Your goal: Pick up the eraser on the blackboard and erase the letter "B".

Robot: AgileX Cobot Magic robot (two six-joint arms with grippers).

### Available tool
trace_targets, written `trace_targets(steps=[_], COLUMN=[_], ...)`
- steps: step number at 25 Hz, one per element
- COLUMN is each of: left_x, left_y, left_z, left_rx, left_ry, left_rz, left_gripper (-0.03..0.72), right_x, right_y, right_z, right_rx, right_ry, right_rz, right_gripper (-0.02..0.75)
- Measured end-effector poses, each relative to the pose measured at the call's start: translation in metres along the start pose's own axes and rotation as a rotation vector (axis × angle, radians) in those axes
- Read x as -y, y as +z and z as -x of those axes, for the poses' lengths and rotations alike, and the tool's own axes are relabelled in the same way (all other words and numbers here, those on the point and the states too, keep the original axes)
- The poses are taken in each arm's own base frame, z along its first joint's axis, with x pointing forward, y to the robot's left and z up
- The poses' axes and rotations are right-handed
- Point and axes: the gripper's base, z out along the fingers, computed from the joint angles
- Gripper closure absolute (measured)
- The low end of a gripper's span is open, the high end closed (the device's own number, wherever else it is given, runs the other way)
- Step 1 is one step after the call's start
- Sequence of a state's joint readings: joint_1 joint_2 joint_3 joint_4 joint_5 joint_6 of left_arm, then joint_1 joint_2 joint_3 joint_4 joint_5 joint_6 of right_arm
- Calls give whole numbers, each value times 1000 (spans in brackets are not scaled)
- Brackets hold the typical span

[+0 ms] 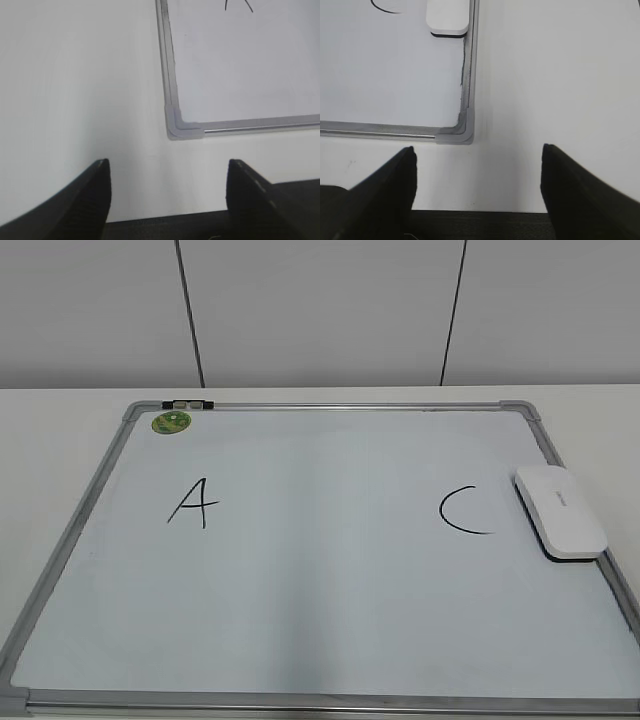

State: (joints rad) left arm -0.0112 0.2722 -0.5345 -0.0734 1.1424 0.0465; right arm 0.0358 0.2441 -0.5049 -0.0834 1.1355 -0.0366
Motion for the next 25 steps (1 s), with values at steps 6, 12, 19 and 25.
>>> trace_targets(steps=[6,12,19,25], left_x=[-1,-1,-1,0], left_y=[6,6,6,1], left_z=[-1,0,0,-4], left_rx=[15,19,19,60], left_ry=[-1,-1,-1,2], left_rz=[2,3,3,3], left_gripper=[169,193,205,208], right_x=[0,0,0,0], right_y=[0,0,0,-5], right_z=[0,0,0,-4], right_rx=[1,2,2,46], right_ry=[1,1,1,6], right_rz=[0,0,0,-7], right_gripper=[146,146,146,146])
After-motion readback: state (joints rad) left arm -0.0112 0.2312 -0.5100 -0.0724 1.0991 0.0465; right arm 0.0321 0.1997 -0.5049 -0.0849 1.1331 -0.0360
